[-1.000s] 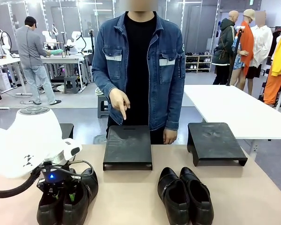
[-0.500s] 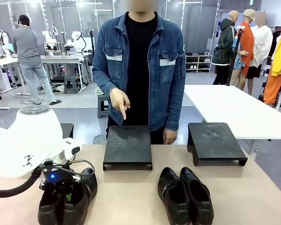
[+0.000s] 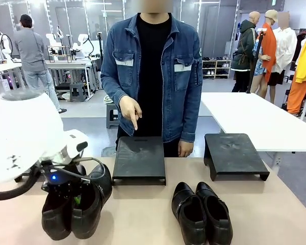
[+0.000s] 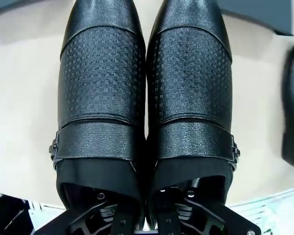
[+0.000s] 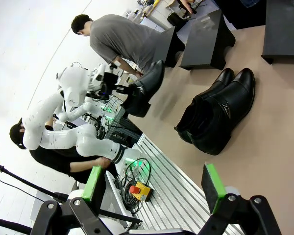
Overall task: Place the shoes on the stand as instructed by the person.
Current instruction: Pick up one pair of Shoes and place it on the Shoes Stand indicated by the person.
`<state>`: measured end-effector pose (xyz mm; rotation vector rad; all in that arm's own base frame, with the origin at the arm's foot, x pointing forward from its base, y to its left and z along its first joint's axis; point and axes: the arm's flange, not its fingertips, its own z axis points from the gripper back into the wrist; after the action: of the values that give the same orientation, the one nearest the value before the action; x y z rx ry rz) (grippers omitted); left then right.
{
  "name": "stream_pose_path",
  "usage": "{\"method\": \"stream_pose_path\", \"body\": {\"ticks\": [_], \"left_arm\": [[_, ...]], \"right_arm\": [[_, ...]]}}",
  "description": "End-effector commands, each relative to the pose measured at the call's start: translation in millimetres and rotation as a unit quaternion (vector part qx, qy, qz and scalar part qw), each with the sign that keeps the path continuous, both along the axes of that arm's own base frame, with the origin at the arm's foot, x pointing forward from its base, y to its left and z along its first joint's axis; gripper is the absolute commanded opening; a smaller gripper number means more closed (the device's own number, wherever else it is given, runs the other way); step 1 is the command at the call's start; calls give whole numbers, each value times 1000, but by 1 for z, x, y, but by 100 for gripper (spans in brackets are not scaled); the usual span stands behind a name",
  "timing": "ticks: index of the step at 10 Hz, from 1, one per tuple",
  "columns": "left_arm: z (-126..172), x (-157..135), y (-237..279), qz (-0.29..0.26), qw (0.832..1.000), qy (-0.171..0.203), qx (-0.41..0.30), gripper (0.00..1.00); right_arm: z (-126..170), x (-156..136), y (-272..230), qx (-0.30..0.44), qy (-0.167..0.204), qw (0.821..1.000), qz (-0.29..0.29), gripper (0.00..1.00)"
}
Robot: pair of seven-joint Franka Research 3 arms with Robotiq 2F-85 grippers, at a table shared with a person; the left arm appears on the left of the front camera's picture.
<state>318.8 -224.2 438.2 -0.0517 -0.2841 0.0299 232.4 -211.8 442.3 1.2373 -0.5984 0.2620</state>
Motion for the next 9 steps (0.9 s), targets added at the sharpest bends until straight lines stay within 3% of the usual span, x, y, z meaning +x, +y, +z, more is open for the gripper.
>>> {"method": "stream_pose_path", "body": {"ticks": [1, 9], "left_arm": [[16, -24, 17, -13, 1000, -24, -8, 1], [32, -17, 2, -6, 999, -32, -3, 1]], "right_arm": [[1, 1, -1, 4, -14, 1000, -1, 100], [1, 1, -1, 4, -14, 1000, -1, 100]]}}
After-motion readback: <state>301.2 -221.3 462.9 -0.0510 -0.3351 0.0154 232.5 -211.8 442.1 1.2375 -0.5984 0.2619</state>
